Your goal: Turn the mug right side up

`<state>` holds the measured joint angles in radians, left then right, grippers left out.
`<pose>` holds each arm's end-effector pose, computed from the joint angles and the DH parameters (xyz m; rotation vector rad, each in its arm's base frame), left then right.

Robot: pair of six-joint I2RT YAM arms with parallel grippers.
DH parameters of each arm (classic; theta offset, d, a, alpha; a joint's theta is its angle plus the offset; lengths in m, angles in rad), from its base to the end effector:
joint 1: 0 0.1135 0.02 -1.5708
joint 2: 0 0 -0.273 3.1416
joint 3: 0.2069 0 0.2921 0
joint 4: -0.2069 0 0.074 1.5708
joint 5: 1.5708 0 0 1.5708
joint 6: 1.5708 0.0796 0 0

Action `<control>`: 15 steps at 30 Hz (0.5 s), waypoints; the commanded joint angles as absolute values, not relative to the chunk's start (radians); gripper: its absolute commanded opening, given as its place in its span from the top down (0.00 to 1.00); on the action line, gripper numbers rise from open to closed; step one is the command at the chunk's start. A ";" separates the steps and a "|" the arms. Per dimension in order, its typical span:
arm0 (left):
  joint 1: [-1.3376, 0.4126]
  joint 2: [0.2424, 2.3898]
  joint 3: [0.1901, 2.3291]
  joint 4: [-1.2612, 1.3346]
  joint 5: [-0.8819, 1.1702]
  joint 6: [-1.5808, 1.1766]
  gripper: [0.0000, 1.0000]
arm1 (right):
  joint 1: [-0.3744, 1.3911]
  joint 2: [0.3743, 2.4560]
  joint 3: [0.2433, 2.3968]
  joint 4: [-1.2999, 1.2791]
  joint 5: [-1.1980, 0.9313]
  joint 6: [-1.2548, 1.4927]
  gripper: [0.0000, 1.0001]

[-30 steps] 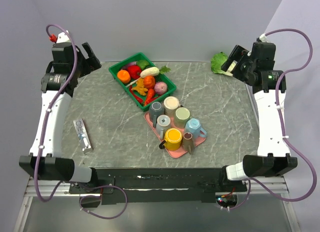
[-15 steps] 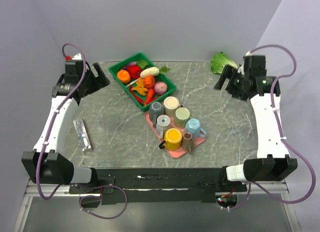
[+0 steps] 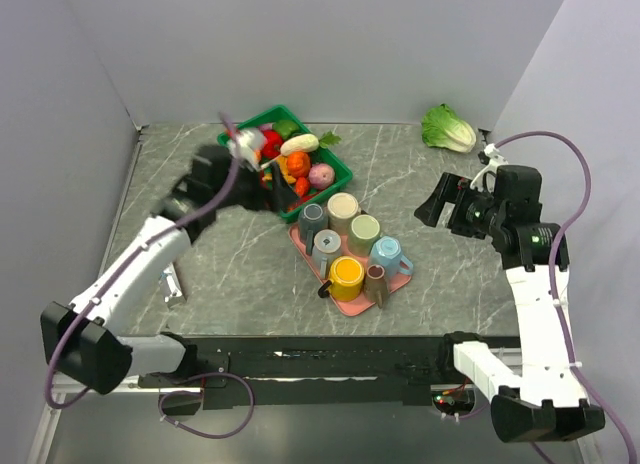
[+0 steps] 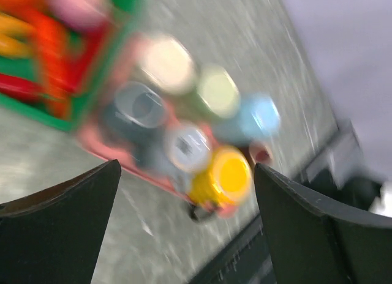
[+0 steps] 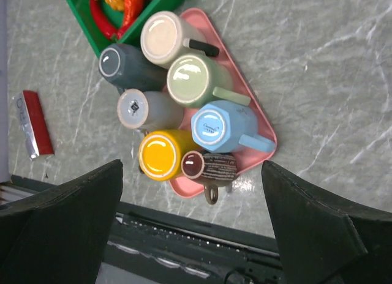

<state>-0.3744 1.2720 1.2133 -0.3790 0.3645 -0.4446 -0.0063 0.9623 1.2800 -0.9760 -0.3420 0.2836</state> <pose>0.3274 -0.1591 0.3546 0.1704 2.0840 -0.8770 0.2348 0.0252 0.3927 0.1350 2.2326 0.5323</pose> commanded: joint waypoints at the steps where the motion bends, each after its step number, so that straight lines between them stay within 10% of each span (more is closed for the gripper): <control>1: -0.570 1.207 1.051 -0.241 0.429 -0.408 0.04 | -0.005 0.940 1.224 -0.904 -0.298 0.326 0.00; 15: -1.063 1.524 1.126 -0.373 0.097 -0.247 0.02 | -0.005 0.965 1.204 -0.890 -0.342 0.364 0.00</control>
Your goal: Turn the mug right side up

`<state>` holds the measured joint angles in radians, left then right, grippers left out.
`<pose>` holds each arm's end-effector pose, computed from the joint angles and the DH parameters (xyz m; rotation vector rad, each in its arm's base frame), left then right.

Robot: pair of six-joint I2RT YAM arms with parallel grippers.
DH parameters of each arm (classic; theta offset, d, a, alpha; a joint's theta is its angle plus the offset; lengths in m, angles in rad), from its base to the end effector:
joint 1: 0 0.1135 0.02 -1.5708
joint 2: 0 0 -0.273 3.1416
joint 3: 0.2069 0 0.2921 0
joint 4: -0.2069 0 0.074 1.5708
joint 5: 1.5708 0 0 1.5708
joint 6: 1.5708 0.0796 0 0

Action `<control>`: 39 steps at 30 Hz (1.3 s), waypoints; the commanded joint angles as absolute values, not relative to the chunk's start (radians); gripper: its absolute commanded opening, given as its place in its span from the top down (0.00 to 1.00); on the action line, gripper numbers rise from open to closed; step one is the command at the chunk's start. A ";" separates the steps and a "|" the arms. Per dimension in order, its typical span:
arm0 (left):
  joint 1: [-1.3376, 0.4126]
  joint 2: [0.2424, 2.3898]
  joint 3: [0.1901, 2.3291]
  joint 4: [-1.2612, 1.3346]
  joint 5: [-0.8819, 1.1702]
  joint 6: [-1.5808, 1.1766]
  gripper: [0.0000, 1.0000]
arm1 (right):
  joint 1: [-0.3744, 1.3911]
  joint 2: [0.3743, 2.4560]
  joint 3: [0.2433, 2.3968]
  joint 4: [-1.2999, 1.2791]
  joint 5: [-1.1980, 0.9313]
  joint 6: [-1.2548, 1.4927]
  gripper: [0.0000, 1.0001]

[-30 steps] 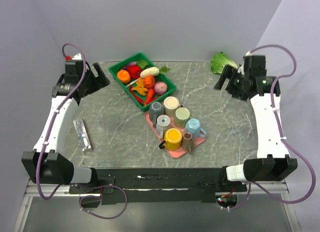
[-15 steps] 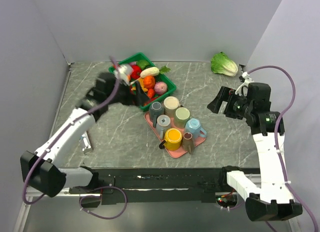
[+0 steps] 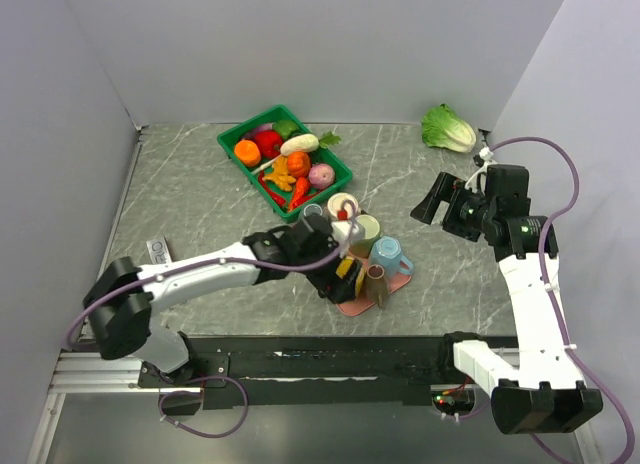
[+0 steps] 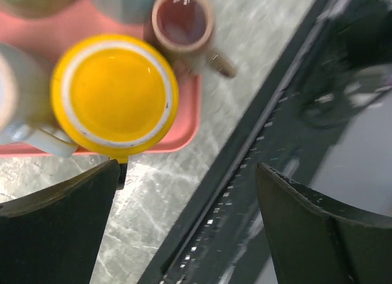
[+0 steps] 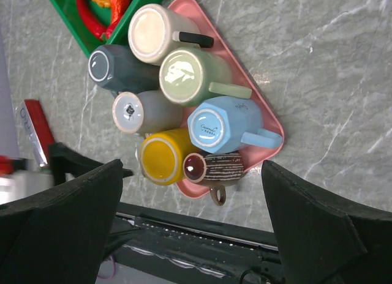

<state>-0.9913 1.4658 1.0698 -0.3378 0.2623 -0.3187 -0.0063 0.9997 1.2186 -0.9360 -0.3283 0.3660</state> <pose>0.1965 -0.3379 0.2290 0.9521 2.2843 -0.9278 0.2512 0.0241 0.3657 0.2552 2.2907 0.5615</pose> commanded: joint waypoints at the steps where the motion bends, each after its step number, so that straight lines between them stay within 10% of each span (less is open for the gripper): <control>1: -1.075 1.537 1.127 -0.374 0.080 -0.244 0.01 | -0.005 0.965 1.201 -0.890 -0.342 0.362 0.00; 23: -1.104 1.546 1.104 -0.376 -0.061 -0.201 0.03 | -0.005 1.038 1.198 -0.854 -0.295 0.399 0.00; 39: -1.057 1.638 1.106 -0.356 -0.031 -0.160 0.39 | -0.005 1.037 1.164 -0.857 -0.235 0.428 0.00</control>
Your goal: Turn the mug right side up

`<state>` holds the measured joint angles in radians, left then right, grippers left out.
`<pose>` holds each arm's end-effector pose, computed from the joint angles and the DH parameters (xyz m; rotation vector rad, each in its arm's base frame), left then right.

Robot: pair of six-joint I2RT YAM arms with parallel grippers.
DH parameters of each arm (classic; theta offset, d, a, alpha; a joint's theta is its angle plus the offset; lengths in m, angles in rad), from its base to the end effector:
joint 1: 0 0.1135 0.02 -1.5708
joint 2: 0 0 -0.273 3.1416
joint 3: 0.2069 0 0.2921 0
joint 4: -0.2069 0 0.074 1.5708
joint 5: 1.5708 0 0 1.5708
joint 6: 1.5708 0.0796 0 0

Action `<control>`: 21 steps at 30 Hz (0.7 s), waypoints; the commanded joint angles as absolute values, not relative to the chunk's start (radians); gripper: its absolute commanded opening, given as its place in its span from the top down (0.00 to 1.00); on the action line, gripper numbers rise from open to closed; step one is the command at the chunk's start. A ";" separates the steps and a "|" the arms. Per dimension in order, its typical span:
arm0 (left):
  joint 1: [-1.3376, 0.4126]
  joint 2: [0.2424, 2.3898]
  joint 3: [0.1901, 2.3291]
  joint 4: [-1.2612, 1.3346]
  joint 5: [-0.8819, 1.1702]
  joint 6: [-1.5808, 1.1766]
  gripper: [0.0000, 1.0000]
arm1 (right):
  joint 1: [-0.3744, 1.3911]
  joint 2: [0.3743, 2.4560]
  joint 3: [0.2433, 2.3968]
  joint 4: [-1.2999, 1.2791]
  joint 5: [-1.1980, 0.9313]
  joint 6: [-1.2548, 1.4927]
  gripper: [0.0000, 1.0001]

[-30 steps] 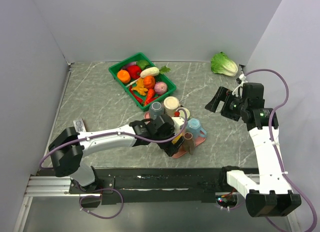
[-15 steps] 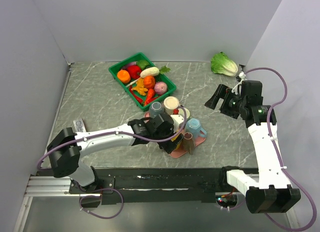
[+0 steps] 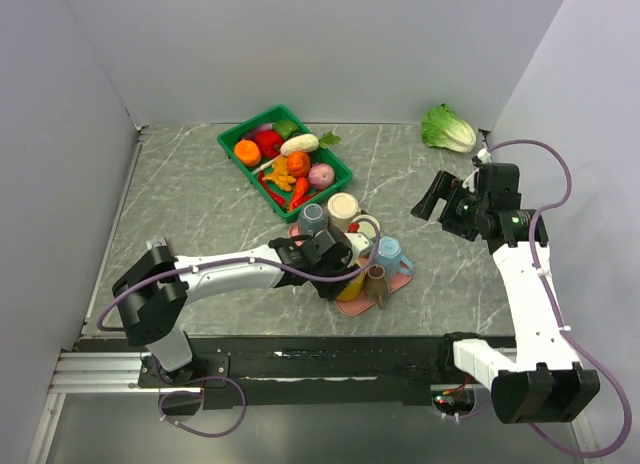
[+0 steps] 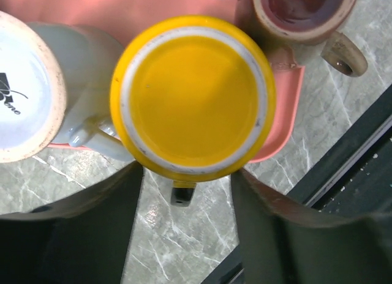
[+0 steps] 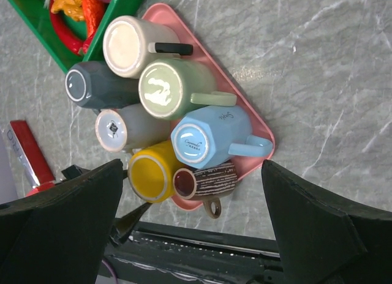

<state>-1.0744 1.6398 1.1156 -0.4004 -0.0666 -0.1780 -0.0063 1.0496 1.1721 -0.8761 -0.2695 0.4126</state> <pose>0.1993 -0.3569 0.1722 1.0780 2.3075 -0.4310 0.2705 0.0195 0.3416 0.3527 2.3208 0.5159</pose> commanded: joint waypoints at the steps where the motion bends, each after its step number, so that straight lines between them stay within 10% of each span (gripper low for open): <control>1: -1.054 1.641 1.108 -0.356 -0.026 -0.155 0.40 | -0.005 1.035 1.164 -0.861 -0.227 0.428 0.00; 10: -1.046 1.664 1.100 -0.354 0.011 -0.138 0.51 | -0.005 1.035 1.164 -0.876 -0.195 0.420 0.00; 21: -1.046 1.644 1.080 -0.348 0.005 -0.143 0.92 | -0.005 1.022 1.144 -0.877 -0.167 0.439 0.00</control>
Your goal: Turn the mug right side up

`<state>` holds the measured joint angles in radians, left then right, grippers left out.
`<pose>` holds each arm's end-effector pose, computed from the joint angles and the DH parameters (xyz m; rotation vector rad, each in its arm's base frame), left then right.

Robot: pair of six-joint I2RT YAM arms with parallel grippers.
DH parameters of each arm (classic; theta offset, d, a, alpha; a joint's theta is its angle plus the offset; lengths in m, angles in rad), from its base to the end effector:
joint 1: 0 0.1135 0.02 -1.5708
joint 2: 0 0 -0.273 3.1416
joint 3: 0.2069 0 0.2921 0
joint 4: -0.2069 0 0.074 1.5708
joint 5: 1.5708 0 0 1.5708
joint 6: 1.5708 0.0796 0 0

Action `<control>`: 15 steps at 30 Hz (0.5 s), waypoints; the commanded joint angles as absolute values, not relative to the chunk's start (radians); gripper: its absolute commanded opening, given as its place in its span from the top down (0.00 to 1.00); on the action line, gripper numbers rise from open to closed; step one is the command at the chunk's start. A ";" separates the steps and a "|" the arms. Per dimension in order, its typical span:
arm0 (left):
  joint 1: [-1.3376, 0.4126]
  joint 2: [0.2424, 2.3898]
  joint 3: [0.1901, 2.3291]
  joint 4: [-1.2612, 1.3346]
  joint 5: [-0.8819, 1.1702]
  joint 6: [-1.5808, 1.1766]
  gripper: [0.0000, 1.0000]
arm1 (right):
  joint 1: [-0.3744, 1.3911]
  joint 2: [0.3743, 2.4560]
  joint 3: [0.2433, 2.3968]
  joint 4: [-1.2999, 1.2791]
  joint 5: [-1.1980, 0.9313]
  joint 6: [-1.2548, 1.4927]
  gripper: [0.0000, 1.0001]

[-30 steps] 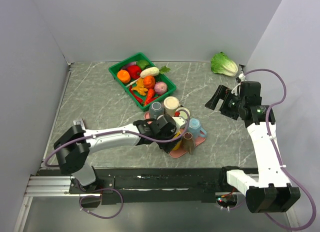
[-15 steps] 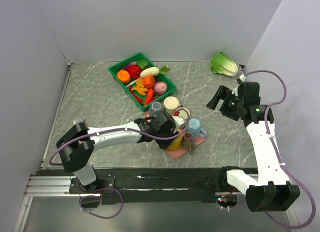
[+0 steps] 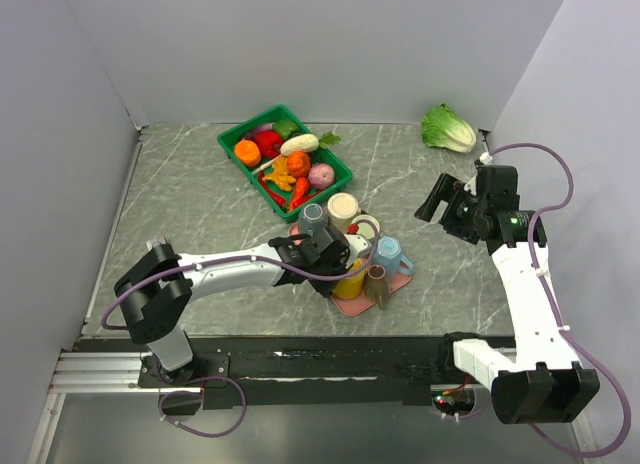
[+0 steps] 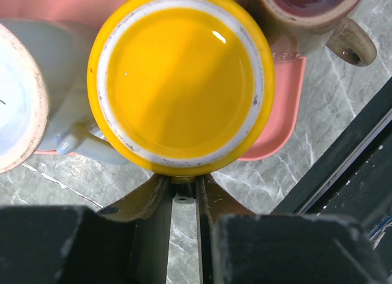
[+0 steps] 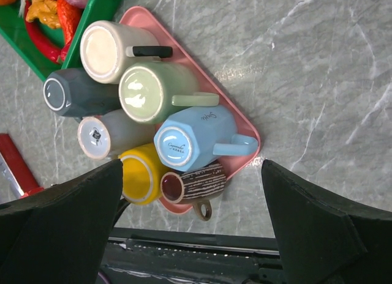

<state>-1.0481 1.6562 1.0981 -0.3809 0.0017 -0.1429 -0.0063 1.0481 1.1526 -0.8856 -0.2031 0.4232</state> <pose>0.2037 -0.3538 0.1611 1.1285 2.3190 -0.4746 0.2698 0.0144 0.3326 0.4072 2.3399 0.4412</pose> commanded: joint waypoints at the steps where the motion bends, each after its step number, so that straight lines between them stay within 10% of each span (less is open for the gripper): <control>1: -1.046 1.632 1.072 -0.348 0.003 -0.143 0.96 | -0.005 1.020 1.144 -0.879 -0.164 0.443 0.00; 15: -1.035 1.465 1.045 -0.364 -0.031 -0.185 0.99 | -0.005 1.015 1.117 -0.851 -0.216 0.477 0.00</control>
